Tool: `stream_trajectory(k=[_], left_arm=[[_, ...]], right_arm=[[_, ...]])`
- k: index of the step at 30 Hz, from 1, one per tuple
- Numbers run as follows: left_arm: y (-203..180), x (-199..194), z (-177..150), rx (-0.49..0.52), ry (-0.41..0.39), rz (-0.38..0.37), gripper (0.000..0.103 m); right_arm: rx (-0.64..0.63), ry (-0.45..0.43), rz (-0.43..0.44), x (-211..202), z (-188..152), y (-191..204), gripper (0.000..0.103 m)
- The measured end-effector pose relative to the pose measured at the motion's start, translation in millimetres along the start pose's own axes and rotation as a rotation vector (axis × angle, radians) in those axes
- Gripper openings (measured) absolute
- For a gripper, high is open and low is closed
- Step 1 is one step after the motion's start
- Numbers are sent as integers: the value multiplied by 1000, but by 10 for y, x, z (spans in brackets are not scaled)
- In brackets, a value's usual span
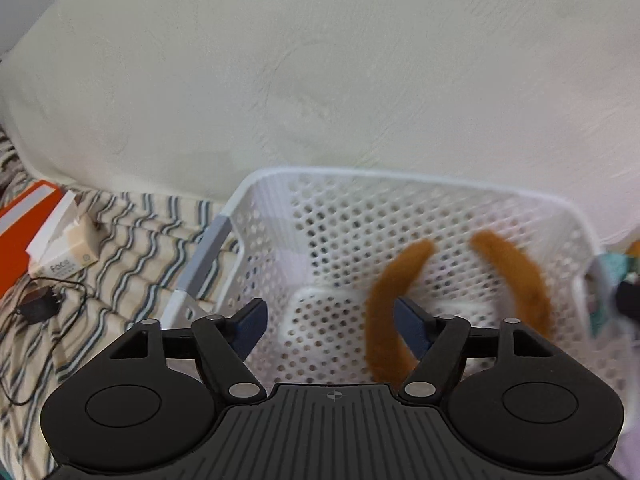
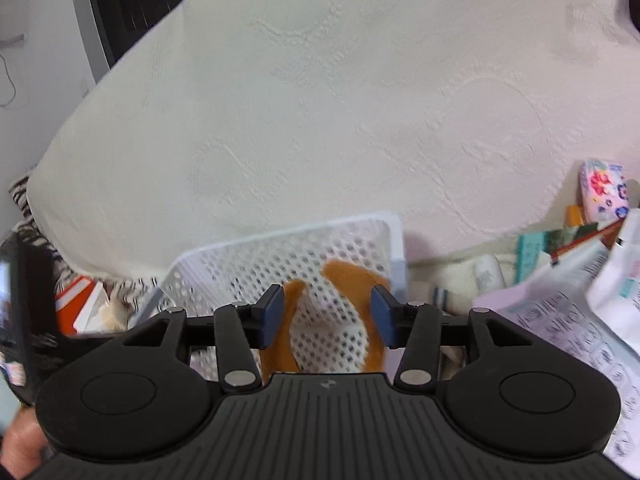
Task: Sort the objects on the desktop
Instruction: 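Lower the teddy bear into the basket and open the right gripper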
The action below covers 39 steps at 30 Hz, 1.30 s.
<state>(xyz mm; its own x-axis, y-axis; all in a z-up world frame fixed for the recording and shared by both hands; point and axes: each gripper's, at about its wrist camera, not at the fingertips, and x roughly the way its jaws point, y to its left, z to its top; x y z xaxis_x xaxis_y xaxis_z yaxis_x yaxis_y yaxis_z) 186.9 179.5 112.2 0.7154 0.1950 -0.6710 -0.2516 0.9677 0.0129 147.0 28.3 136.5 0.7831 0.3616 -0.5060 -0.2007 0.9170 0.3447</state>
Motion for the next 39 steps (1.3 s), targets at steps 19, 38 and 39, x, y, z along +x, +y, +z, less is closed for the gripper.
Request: stream_trajectory(k=[19, 38, 39], left_arm=[[335, -394, -309, 7, -142, -150, 100], [579, -411, -464, -44, -120, -155, 101], [581, -396, -466, -41, -120, -157, 101]], right_arm=[[-292, 458, -269, 1629, 342, 462, 74], [-276, 582, -267, 1968, 69, 441, 10], [-200, 704, -204, 2080, -25, 339, 9]])
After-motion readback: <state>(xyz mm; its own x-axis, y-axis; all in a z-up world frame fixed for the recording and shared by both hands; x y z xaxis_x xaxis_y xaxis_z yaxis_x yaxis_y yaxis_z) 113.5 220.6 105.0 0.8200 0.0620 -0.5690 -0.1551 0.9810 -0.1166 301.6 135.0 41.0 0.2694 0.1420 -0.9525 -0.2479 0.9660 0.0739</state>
